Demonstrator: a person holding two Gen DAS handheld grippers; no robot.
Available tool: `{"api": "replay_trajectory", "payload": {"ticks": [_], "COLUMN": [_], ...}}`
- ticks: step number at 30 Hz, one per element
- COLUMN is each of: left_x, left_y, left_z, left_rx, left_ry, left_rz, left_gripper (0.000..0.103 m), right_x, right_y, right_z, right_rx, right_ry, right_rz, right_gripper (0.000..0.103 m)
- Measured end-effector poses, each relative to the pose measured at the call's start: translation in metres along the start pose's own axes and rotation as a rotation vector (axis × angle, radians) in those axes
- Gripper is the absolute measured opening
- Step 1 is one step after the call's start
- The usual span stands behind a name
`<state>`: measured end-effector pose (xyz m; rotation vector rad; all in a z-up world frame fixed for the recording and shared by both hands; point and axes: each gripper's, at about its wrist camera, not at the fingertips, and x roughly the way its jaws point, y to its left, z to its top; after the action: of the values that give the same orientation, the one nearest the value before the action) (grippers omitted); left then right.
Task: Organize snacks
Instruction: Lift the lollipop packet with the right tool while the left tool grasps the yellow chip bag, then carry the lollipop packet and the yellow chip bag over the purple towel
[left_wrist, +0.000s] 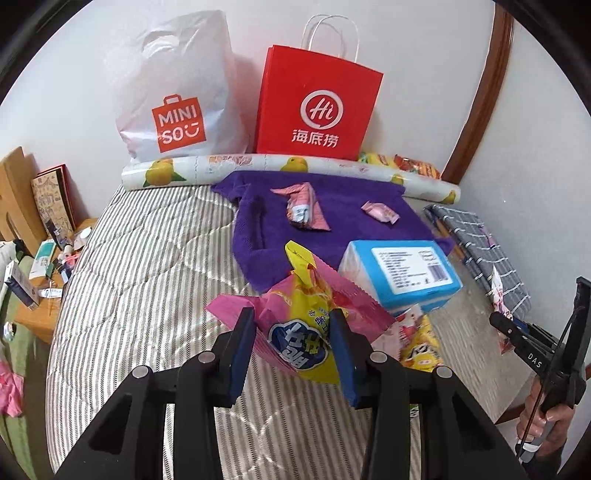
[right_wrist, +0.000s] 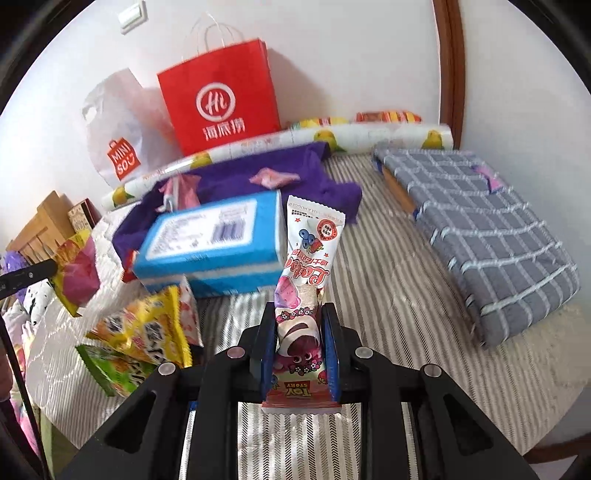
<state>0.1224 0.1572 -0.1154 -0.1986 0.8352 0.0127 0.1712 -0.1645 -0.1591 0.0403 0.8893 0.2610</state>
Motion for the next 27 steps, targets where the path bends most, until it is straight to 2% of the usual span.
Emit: {"api": "replay_trajectory", "payload": {"ticks": [9, 27], "left_x": [0.0, 0.012], "left_y": [-0.017, -0.025], "left_z": [0.015, 0.069], "left_rx": [0.018, 0.015], "left_ry": [-0.014, -0.042], "left_rz": [-0.028, -0.04], "left_gripper": [0.038, 0.038], "right_x": [-0.027, -0.013], "right_y": [0.014, 0.027], "right_z": [0.037, 0.092], "right_rx": [-0.045, -0.059], "right_ry": [-0.082, -0.108], "right_rz": [0.002, 0.025], "right_gripper": [0.023, 0.023]}}
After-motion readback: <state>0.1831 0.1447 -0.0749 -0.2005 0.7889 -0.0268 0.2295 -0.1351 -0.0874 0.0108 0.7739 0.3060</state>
